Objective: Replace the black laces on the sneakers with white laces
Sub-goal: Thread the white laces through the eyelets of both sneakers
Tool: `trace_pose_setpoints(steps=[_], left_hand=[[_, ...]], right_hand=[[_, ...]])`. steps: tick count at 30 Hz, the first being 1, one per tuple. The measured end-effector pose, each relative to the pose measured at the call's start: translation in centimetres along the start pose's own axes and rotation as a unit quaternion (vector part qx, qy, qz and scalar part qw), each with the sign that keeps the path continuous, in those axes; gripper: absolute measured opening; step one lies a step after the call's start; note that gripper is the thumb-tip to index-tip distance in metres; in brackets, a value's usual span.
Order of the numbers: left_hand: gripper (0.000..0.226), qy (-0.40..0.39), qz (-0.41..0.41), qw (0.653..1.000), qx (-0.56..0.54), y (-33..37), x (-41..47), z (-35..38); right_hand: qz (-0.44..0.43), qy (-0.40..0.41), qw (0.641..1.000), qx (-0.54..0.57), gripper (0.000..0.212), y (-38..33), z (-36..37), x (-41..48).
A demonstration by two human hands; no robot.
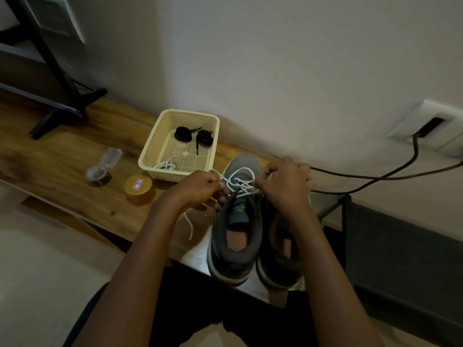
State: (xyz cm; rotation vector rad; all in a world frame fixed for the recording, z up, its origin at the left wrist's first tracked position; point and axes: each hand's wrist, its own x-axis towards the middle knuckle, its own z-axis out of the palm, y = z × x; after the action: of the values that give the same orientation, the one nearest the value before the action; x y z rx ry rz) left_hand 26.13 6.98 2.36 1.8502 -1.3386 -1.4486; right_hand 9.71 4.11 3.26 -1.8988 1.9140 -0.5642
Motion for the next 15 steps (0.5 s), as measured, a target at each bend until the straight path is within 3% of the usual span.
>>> trace_pose_setpoints(steps=[4,9,15], left_hand=[[0.016,0.004,0.000,0.999,0.038,-0.1,0.4,0.6],[0.019,0.026,0.011,0.998,0.058,0.0,0.5,0.9],[0.022,0.031,0.006,0.999,-0.032,-0.2,0.5,0.3]], right_hand=[[0.055,-0.024,0.998,-0.010,0.014,0.9,-1.0,-0.2],[0.017,-0.090,0.993,-0.077,0.025,0.4,-0.5,-1.2],[0.001,-0.093,0.992,-0.084,0.024,0.3,0.8,-1.0]])
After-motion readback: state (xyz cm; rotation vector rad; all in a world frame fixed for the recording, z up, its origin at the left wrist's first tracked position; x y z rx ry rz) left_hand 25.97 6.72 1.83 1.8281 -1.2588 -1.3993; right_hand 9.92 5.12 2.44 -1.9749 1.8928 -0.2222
